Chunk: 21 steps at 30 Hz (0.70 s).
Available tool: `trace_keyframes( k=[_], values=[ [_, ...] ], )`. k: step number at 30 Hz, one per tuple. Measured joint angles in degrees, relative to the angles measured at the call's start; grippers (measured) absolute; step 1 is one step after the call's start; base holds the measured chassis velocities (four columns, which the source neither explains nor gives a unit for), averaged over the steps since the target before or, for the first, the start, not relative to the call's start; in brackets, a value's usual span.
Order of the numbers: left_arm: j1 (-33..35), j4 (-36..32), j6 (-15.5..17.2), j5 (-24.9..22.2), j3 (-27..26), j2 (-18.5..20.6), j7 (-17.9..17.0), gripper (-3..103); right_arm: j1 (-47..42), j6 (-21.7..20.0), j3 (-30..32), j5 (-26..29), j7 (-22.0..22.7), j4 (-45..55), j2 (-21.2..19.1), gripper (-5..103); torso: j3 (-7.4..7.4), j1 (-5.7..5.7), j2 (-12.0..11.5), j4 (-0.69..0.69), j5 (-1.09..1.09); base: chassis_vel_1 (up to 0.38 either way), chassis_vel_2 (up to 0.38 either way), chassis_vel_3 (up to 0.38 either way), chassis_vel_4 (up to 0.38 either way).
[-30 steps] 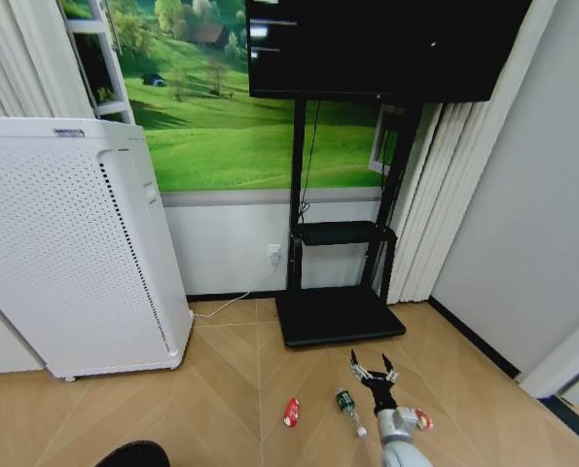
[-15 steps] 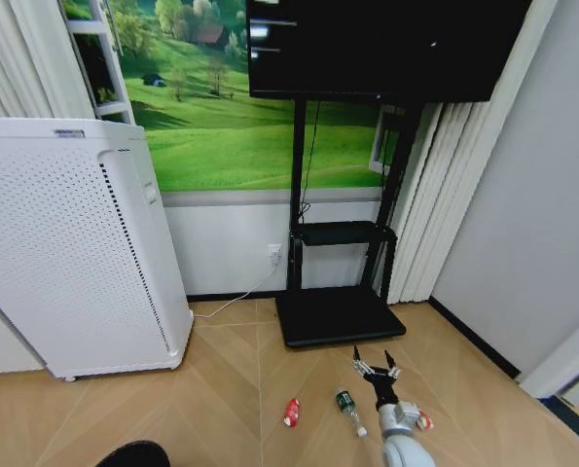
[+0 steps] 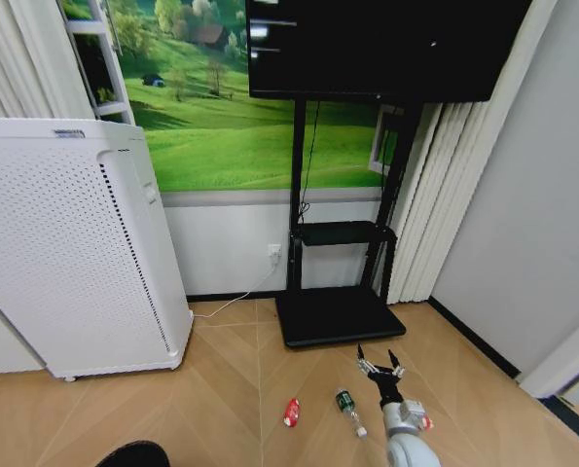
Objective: Pick up the trash bin and place the garbage on the floor into it.
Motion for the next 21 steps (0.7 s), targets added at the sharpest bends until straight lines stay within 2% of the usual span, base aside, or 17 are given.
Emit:
trace_keyframes(
  k=[5,9,11,12,18,21],
  values=[
    [-1.0,2.1,-0.1,-0.3,-1.3,0.3,1.4,100,-0.6,0.0,-0.1,-0.2,0.0,-0.2,0.0,100,0.0,0.0,0.0,-0.01,0.0,0.0,0.0,0.0,0.0],
    [-3.4,6.7,-0.2,-0.2,-2.7,1.2,4.5,99,-0.5,0.4,-0.1,0.6,-0.1,-0.6,-0.7,100,0.01,0.0,0.0,-0.01,-0.01,0.0,0.0,0.0,0.0],
    [-3.8,7.6,-0.2,-0.2,-2.9,1.4,4.8,99,-0.4,0.5,-0.1,0.7,-0.1,-0.7,-0.8,100,0.01,0.0,0.0,0.0,-0.02,0.0,0.0,0.0,0.0],
    [-4.2,8.5,-0.1,-0.2,-2.9,1.5,5.0,96,-0.3,0.5,-0.2,0.8,-0.1,-0.7,-0.9,100,0.01,0.0,0.0,-0.01,-0.02,0.0,0.0,0.0,0.0],
    [-4.8,11.5,-0.1,0.2,-3.4,1.8,6.5,100,0.4,-0.2,-1.1,1.7,0.4,-0.5,-0.6,100,0.01,0.01,0.0,0.01,0.0,0.0,0.0,0.0,0.0],
    [-5.7,13.3,-0.1,1.6,-3.8,1.9,8.4,100,0.4,-0.3,-1.5,1.5,0.5,-0.4,-0.2,100,0.01,0.01,0.0,0.02,0.0,0.0,0.0,0.0,0.0]
  ],
)
